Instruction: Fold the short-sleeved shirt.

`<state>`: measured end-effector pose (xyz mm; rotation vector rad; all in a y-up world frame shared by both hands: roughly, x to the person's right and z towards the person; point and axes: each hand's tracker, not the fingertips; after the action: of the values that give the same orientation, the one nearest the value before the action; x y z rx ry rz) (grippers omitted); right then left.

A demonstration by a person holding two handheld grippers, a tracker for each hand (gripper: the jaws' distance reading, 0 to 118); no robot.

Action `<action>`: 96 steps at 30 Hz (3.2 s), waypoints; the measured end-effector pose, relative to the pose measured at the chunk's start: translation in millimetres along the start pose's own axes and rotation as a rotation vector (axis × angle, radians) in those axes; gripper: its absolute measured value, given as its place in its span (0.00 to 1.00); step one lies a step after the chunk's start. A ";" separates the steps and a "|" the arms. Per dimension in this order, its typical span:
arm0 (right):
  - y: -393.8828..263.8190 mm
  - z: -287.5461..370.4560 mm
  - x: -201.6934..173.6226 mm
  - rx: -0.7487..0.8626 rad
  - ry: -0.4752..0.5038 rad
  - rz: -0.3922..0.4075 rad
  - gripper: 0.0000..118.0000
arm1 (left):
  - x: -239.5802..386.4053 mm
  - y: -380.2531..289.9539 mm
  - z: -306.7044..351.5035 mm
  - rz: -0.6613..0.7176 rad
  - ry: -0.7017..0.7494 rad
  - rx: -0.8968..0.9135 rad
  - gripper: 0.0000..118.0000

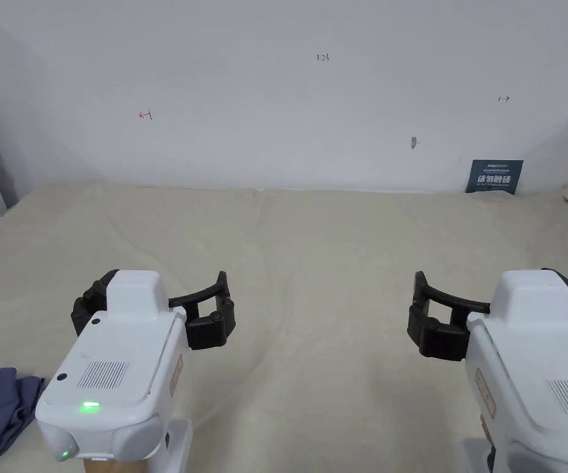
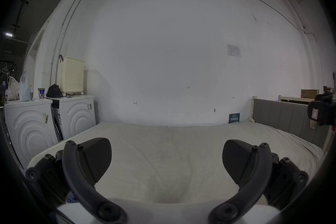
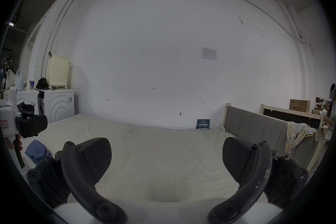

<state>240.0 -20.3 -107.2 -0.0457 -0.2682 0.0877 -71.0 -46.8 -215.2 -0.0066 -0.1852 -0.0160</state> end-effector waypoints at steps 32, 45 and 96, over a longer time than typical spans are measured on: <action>-97.5 -94.4 7.6 -0.728 -0.070 -0.234 1.00 | -9.6 -68.0 -47.9 0.113 -0.025 -0.410 1.00; -225.0 -181.6 -3.5 -1.005 -0.154 -0.226 0.81 | -5.3 -183.4 -128.2 0.175 -0.007 -0.702 1.00; -104.2 -82.6 10.4 -0.082 0.014 -0.154 1.00 | -6.7 -110.2 -75.0 0.273 -0.101 -0.407 1.00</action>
<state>280.4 -125.8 -178.1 -0.1068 -0.2603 -0.0770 -65.7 -157.5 -289.6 -0.4394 -0.2786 0.2199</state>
